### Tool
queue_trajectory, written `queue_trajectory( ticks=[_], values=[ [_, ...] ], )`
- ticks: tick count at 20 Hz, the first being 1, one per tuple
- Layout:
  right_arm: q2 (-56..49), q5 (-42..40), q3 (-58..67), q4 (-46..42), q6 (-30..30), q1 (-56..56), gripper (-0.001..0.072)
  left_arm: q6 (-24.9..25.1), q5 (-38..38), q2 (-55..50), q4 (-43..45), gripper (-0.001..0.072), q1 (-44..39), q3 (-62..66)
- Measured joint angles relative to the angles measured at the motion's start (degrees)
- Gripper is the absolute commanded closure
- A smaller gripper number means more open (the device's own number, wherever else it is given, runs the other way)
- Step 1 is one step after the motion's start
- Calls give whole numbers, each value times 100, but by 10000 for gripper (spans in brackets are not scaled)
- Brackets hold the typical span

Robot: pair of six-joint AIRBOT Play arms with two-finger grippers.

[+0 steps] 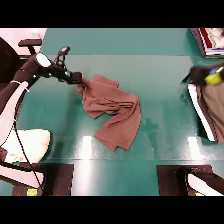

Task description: Fold the shirts.

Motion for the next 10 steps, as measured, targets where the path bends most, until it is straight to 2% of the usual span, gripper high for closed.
queue_trajectory(
  ticks=[4, 7, 8, 10],
  values=[
    [-214, -673, -2218, 1012, 46, 348, 193, 118, -76, 50, 33, 681, -2, 271],
    [-603, -1486, -3228, 1921, -188, 1049, 211, 146, -111, 66, 37, 681, -2, 334],
    [-758, -1742, -3383, 2177, -278, 1294, 252, 157, -122, 70, 39, 681, -2, 345],
    [-1082, -2118, -3486, 2562, -413, 1722, 419, 162, -136, 70, 46, 681, -2, 358]
  ],
)
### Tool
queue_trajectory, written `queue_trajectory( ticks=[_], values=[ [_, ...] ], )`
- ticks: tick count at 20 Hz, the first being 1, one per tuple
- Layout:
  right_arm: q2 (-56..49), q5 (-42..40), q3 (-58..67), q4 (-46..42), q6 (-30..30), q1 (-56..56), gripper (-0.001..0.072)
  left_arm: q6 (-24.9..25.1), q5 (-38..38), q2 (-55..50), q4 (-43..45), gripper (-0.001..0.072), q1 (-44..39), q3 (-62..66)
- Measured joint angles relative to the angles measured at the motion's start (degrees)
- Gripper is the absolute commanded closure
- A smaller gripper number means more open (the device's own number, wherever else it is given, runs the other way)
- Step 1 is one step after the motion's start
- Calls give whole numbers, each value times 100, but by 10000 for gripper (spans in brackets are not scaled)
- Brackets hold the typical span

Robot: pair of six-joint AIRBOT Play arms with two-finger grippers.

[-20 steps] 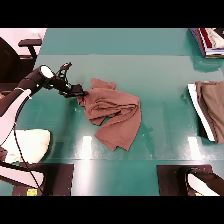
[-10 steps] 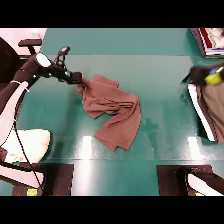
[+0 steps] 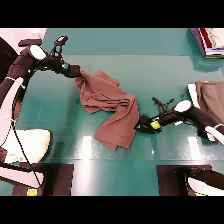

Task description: Fold the shirts.

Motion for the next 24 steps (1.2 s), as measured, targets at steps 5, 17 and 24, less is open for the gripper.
queue_trajectory(
  ticks=[5, 17, 24],
  values=[
    [-382, -463, 319, -13, -133, 426, 698, 4, -74, 149, 42, 682, 0, 13],
    [2273, 1097, 3783, -2363, 175, -2028, 698, 15, 136, 3296, 643, 682, -2, 1362],
    [2914, 1908, 5462, -2559, 87, -2907, 698, -173, -42, 4758, 590, 682, -9, 1974]
  ],
)
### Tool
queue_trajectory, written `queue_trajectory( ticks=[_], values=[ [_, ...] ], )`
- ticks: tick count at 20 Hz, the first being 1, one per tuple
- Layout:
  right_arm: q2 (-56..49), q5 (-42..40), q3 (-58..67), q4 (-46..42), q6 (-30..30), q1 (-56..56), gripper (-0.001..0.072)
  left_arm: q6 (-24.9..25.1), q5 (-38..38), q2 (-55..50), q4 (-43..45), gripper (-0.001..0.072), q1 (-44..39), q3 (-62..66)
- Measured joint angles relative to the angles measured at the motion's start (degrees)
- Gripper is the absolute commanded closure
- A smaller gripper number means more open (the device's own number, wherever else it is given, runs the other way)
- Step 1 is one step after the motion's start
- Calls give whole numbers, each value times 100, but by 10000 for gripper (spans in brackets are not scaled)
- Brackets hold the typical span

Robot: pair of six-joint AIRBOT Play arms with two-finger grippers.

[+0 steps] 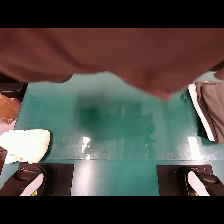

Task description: Fold the shirts.

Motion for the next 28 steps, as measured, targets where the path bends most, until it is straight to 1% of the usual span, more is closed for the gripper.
queue_trajectory(
  ticks=[2, 4, 7, 10, 13, 16, 17, 18, 19, 20, 22, 23, 25, 28],
  values=[
    [-118, 369, 278, -39, -2, -44, 698, -63, -219, 26, 7, 682, 0, 72],
    [-424, 704, 415, -103, 46, 83, 698, -109, -654, -238, 26, 682, 2, 114],
    [-1082, 909, 341, -149, 129, 503, 698, -142, -1523, -1099, 59, 682, 7, 68],
    [-1989, 894, -13, -127, 136, 922, 697, -155, -1928, -2179, 57, 681, 9, -420],
    [-3029, 520, -354, -114, 15, 1150, 697, -153, -1904, -3276, 57, 681, 9, -1062],
    [-3974, 57, -262, -101, -50, 1204, 697, -146, -1237, -4216, 103, 681, 9, -1375],
    [-4221, -50, -129, -98, -68, 1207, 695, -136, -955, -4413, 122, 666, 9, -1423],
    [-4444, -131, 37, -94, -79, 1215, 593, -133, -601, -4559, 153, 366, 9, -1451],
    [-4666, -188, 247, -83, -85, 1222, 326, -136, -319, -4664, 168, 79, 13, -1467],
    [-4852, -243, 468, -81, -94, 1222, 243, -160, -105, -4743, 197, 65, 35, -1464],
    [-5101, -232, 868, -28, -109, 1198, 244, -271, 83, -4824, 203, 64, 144, -1355],
    [-5154, -188, 1012, 13, -136, 1169, 245, -321, -11, -4846, 216, 63, 232, -1283],
    [-5112, -20, 1093, 162, -280, 1080, 245, -411, -476, -4784, 225, 63, 492, -1172],
    [-4640, 133, 595, 426, -496, 883, 245, -505, -1213, -4470, 240, 63, 929, -1416]
  ],
)
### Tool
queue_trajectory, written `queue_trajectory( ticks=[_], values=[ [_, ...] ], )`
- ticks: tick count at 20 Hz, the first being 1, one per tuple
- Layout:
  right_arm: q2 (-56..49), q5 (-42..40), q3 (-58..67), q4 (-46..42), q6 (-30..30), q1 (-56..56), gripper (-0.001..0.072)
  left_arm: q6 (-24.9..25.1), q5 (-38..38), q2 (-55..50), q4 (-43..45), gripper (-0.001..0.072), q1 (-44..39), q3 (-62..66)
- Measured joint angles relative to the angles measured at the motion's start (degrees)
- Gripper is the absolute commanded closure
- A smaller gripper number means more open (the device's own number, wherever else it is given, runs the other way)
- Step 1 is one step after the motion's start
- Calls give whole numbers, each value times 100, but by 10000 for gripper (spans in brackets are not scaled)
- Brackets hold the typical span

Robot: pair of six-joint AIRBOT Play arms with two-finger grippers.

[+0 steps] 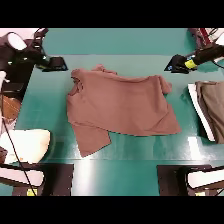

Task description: Fold the shirts.

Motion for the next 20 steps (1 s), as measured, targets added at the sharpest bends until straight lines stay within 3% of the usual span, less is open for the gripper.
queue_trajectory(
  ticks=[5, 11, 15, 20],
  values=[
    [1246, -24, -1561, 518, -278, -304, 245, -61, -393, 1187, -4, 63, 387, -1897],
    [2400, -527, -2771, 706, -363, -387, 245, -68, 146, 2358, -354, 64, 470, -4524],
    [2747, -632, -3042, 756, -372, -396, 265, 195, 804, 2535, -920, 64, 164, -5283],
    [2861, -544, -3123, 859, -374, -398, 265, 138, 1451, 2588, -1128, 64, -516, -5606]
  ],
)
